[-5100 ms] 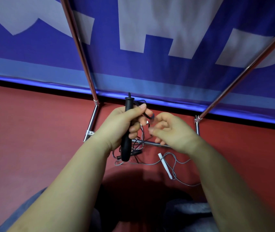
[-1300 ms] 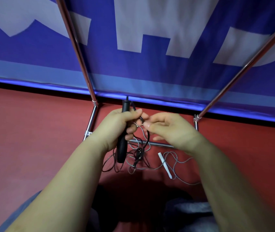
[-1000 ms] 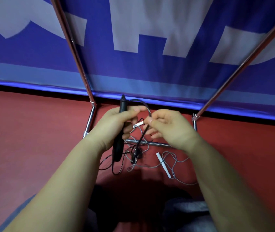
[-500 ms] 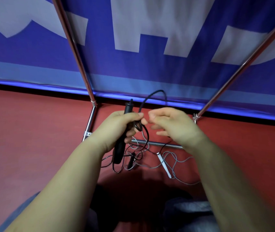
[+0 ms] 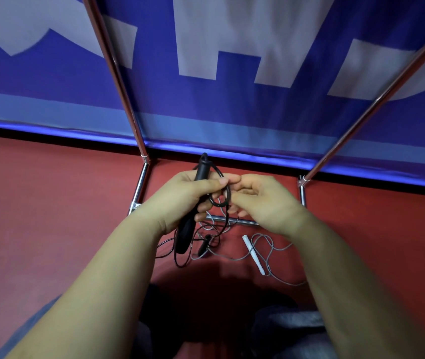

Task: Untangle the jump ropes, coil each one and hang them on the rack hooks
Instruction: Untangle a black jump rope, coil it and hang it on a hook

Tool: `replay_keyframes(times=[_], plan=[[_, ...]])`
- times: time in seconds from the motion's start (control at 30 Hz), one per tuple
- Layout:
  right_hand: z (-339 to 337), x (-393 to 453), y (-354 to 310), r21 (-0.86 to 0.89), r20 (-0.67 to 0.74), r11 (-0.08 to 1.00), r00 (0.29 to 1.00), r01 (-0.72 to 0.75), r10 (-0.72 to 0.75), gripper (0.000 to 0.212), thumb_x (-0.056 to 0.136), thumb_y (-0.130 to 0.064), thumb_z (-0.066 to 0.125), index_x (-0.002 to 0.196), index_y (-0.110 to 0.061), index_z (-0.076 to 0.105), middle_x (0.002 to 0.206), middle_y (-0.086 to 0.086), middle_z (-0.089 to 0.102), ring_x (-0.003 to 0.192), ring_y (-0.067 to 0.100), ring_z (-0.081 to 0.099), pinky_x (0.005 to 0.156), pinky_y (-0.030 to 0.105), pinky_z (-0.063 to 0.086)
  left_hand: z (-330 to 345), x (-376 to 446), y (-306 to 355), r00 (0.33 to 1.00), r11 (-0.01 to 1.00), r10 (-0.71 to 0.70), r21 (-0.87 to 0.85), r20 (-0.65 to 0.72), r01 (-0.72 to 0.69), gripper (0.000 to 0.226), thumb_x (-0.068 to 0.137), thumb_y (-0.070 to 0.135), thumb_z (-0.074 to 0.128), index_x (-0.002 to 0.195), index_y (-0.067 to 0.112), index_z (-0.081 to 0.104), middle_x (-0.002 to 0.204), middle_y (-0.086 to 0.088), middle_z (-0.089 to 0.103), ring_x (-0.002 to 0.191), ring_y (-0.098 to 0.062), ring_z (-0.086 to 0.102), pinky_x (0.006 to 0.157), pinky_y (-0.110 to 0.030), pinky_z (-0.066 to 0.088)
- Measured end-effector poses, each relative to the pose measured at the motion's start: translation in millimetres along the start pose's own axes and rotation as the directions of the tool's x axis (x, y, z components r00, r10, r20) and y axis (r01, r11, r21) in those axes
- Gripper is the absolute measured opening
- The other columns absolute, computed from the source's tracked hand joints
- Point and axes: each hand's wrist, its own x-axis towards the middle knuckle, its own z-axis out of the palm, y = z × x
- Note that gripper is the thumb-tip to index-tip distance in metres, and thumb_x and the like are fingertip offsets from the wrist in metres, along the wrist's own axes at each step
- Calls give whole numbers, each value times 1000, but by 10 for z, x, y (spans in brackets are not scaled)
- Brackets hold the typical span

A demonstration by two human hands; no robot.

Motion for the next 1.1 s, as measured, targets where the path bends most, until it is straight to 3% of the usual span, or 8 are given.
replay_keyframes(times=[0.07,0.13,0.2,0.3,0.4,0.7,0.9,1.1], plan=[[-7,4,-24,57,-28,998,1000,2,0,22,91,-3,50,77,-19,57,71,2,61,60,4,61,64,21,50,-3,-2,-4,1000,1000,2,1,1,-2,20,89,11,54,101,2,68,53,7,45,39,-5,31,35,-17,26],[-16,-3,-75,143,-59,990,998,0,9,28,93,-1,46,76,-20,56,72,-1,61,53,0,61,59,18,49,-9,7,-13,1000,1000,4,-15,-8,-4,21,88,11,56,74,17,71,55,3,42,38,-6,31,36,-17,26],[-14,-20,-117,215,-71,977,997,-5,21,23,94,-8,49,78,-22,58,75,-5,62,51,0,62,59,18,51,-16,22,-25,999,1000,5,-24,-43,-6,29,88,10,57,60,17,59,54,4,43,38,-6,31,36,-17,25],[-7,-35,-121,244,-108,970,994,-1,29,11,88,-19,61,77,-21,61,70,-6,64,52,2,63,60,21,53,-7,21,-27,998,999,28,-14,-48,-29,9,88,9,56,79,10,60,53,6,43,38,-5,30,37,-16,26],[-8,-48,-89,209,-76,978,997,-5,22,6,82,-21,67,81,-17,64,57,-7,66,54,2,64,58,17,53,-6,25,-38,998,999,36,-9,-51,-37,20,89,5,53,101,11,68,55,4,40,40,-5,29,36,-17,26],[-11,-48,-96,151,-21,988,1000,18,-15,16,90,-11,58,75,-16,54,70,-3,63,54,-1,61,57,16,51,4,24,-32,998,1000,14,-17,-65,-16,22,91,3,51,107,5,66,57,3,41,39,-5,30,36,-17,25],[-58,-33,-146,338,-239,939,971,62,22,20,97,-13,45,77,-14,45,82,2,62,44,2,52,48,19,48,-18,57,-38,981,998,10,60,-192,2,20,91,5,53,90,15,69,58,3,56,37,-5,31,37,-16,26],[-97,-55,-200,629,-234,769,971,116,45,19,98,-11,41,79,-9,45,75,9,61,46,8,58,49,21,52,3,22,-65,1000,983,-12,180,-21,16,12,80,23,69,83,13,64,54,4,50,40,-9,31,37,-18,27]])
